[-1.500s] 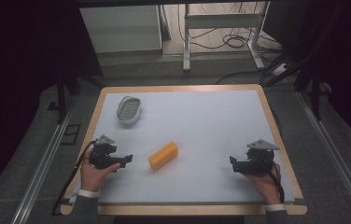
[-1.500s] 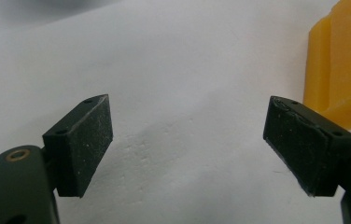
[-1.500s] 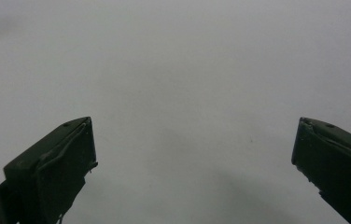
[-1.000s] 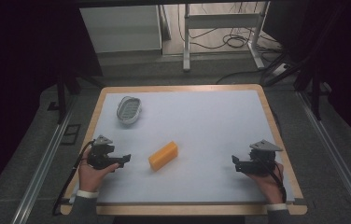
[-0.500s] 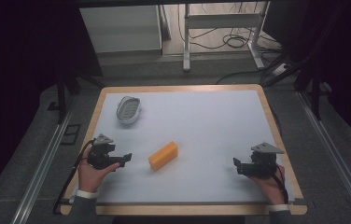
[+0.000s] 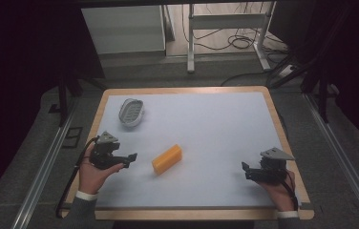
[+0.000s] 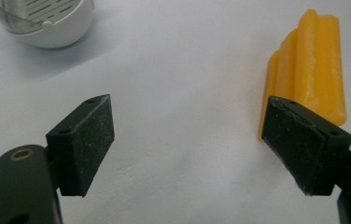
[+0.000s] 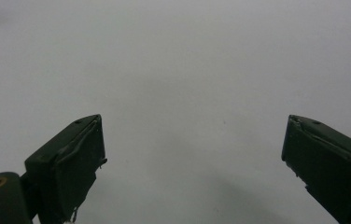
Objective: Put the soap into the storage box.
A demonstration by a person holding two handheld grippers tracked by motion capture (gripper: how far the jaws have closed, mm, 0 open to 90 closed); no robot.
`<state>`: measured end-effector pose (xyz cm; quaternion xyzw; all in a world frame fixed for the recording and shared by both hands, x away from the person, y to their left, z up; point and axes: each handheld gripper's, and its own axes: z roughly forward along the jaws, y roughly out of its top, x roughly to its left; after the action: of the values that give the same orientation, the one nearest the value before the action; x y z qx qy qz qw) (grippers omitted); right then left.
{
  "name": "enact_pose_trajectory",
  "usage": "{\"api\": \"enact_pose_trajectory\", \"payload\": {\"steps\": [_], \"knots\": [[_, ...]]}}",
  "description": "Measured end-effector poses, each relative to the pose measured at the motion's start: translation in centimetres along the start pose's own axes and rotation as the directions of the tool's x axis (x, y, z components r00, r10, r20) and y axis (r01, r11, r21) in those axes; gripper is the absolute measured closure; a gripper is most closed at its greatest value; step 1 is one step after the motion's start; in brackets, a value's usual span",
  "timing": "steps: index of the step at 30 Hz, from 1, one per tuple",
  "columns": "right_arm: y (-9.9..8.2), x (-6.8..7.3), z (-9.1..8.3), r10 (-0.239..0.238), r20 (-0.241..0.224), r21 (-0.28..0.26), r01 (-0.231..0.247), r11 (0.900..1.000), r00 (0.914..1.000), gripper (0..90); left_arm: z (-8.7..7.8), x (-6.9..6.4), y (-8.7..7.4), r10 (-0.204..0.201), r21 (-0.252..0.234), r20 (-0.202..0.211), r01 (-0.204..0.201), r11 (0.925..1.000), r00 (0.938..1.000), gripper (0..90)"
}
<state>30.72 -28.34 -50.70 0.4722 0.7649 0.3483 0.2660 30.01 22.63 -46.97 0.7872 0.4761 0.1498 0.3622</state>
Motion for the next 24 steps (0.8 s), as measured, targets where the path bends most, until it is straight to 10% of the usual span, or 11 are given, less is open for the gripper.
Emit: {"api": "enact_pose_trajectory", "payload": {"steps": [24], "knots": [[-0.4, -0.3, 0.1, 0.001, 0.014, 0.010, -0.002, 1.0000, 0.9999, 6.5, 1.3, -5.1, 4.4, 0.141, 0.020, 0.096, -0.143, 0.9895, 0.9854, 20.3]]}}
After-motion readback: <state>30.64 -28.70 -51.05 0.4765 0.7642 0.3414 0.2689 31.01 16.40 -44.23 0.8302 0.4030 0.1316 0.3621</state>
